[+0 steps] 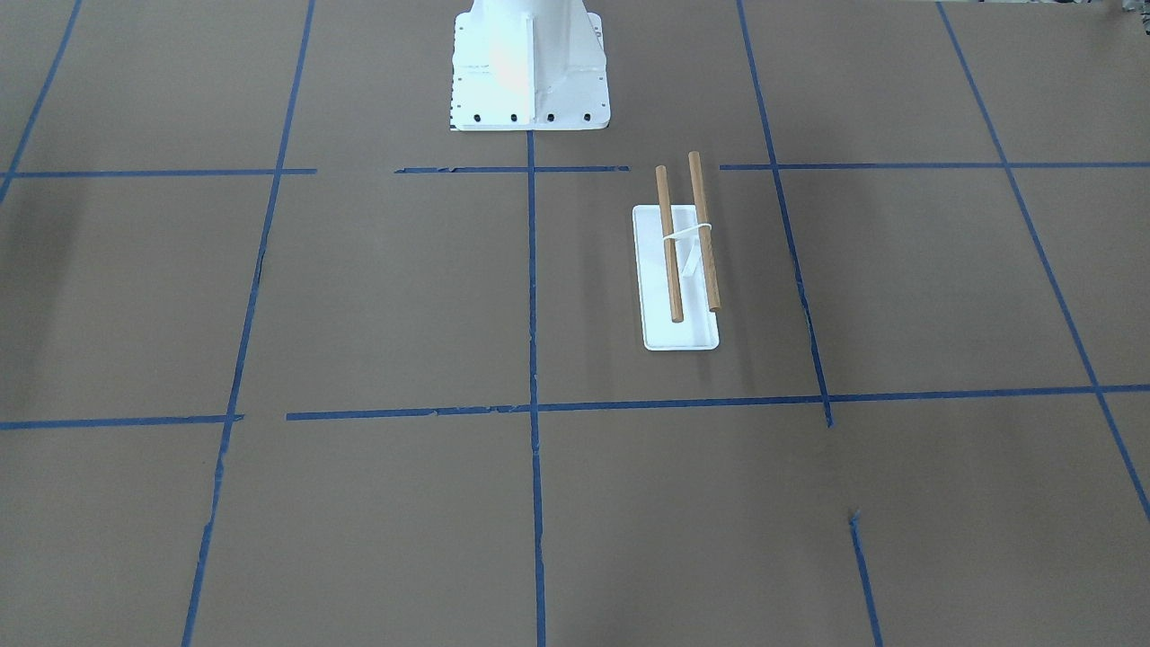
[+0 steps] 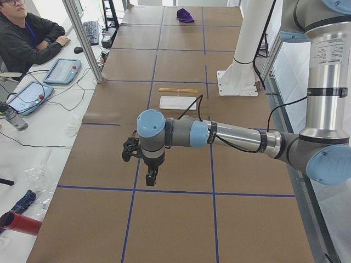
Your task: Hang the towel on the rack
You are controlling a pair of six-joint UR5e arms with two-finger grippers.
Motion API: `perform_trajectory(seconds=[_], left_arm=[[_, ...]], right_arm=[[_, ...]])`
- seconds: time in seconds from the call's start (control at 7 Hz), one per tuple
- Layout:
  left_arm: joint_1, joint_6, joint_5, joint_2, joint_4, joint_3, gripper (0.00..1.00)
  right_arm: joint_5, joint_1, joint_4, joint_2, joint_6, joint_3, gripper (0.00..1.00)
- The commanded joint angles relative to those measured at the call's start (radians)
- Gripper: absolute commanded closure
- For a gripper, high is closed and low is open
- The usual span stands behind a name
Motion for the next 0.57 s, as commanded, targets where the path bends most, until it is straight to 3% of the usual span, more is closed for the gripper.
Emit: perform_trajectory(seconds=[0.0, 0.43], left_arm=[[0.000, 0.000, 0.002, -0.004, 0.000, -0.014, 0.00], [0.006, -0.008, -0.006, -0.030, -0.011, -0.043, 0.00]], right_arm=[[0.000, -0.001, 0.000, 0.000, 0.000, 0.005, 0.00], [-0.003, -0.002, 0.002, 0.000, -0.006, 0.071, 0.00]])
